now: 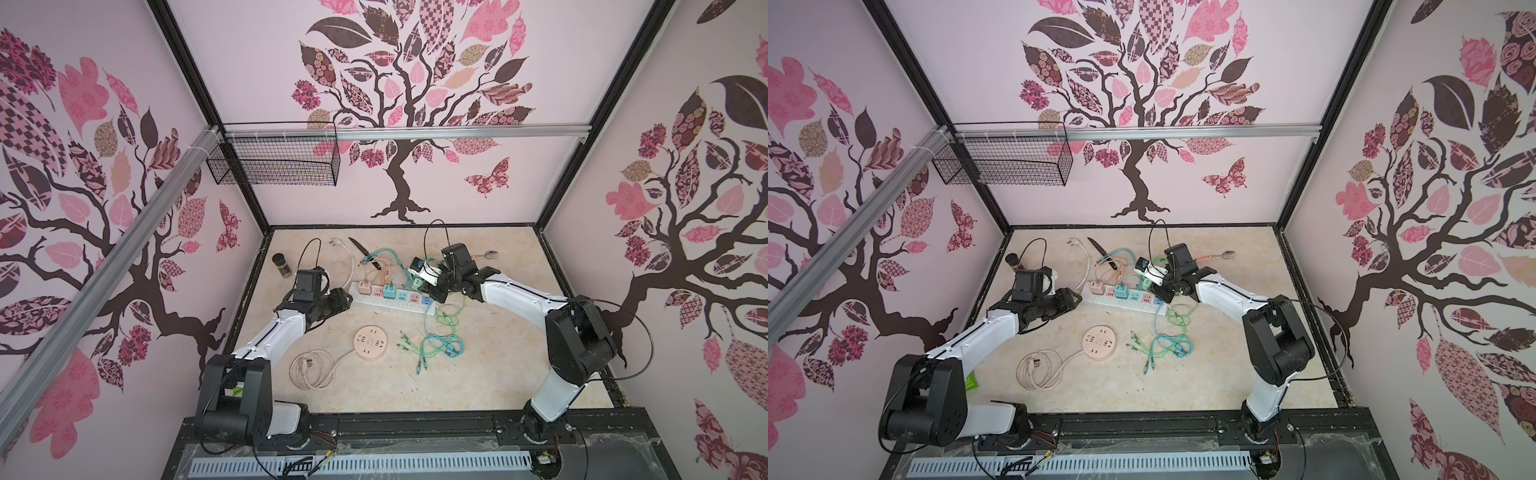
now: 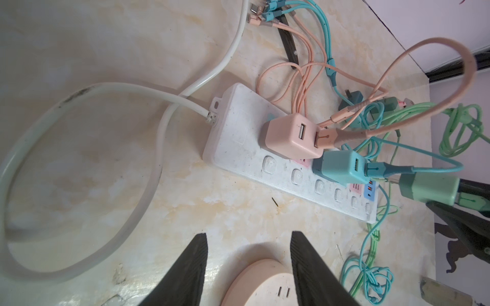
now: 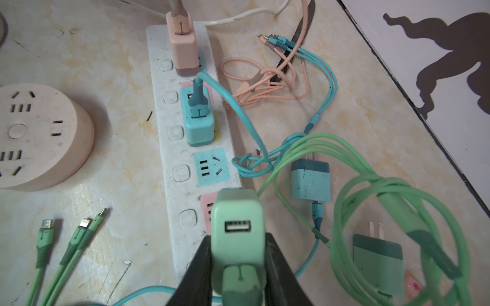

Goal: Insert plugs into power strip
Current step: Insert the plug into the socket.

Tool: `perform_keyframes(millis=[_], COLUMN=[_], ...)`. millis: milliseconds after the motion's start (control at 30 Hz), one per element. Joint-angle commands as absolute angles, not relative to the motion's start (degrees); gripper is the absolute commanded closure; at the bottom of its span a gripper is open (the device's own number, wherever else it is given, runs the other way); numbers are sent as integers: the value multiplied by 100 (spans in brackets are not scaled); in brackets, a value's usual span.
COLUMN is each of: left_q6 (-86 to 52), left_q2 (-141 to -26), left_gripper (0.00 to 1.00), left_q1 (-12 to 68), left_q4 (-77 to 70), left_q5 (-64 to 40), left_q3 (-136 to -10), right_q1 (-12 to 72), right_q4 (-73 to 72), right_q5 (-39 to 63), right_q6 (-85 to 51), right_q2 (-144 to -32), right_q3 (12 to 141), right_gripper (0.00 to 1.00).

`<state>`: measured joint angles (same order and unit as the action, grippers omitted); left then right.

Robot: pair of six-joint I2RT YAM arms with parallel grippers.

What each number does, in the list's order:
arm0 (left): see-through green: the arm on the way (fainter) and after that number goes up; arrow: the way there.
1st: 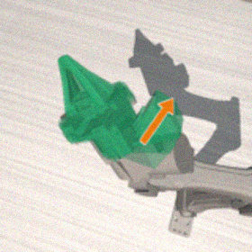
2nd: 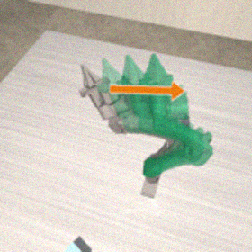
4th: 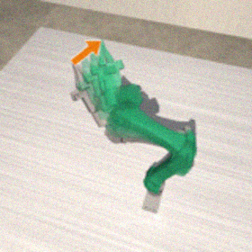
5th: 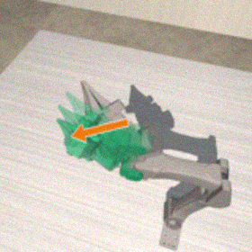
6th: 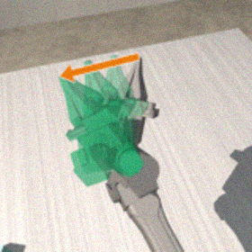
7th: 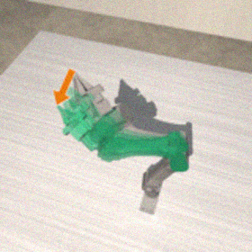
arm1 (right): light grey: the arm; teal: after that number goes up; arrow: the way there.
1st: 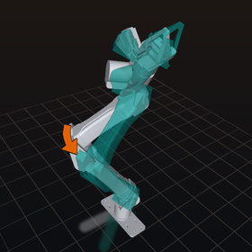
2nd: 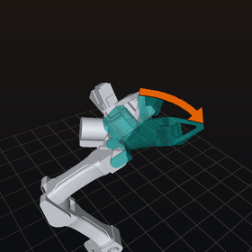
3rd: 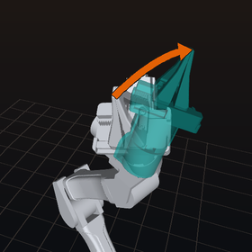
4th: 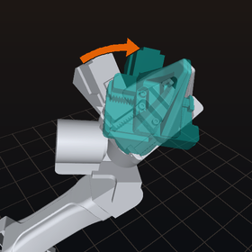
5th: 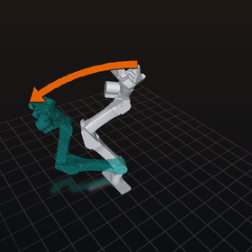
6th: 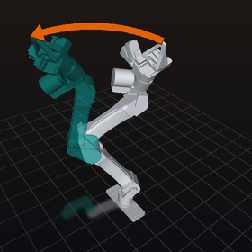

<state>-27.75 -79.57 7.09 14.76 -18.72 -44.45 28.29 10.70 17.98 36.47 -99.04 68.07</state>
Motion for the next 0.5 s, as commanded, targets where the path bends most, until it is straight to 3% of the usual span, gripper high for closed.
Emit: perform_keyframes(millis=[0,467], left_q6=[-2479,-2016], left_q2=[-8179,-9198], left_gripper=[49,59], left_q1=[687,693], left_q4=[1395,1810], left_q5=[-1918,-1573], left_q3=[-4834,-5646], right_q1=[2808,2821], right_q4=[1284,1732], right_q5=[2055,2149], right_q6=[3688,3797], right_q2=[-10019,-10228], right_q3=[6885,7210], right_gripper=[91,90])
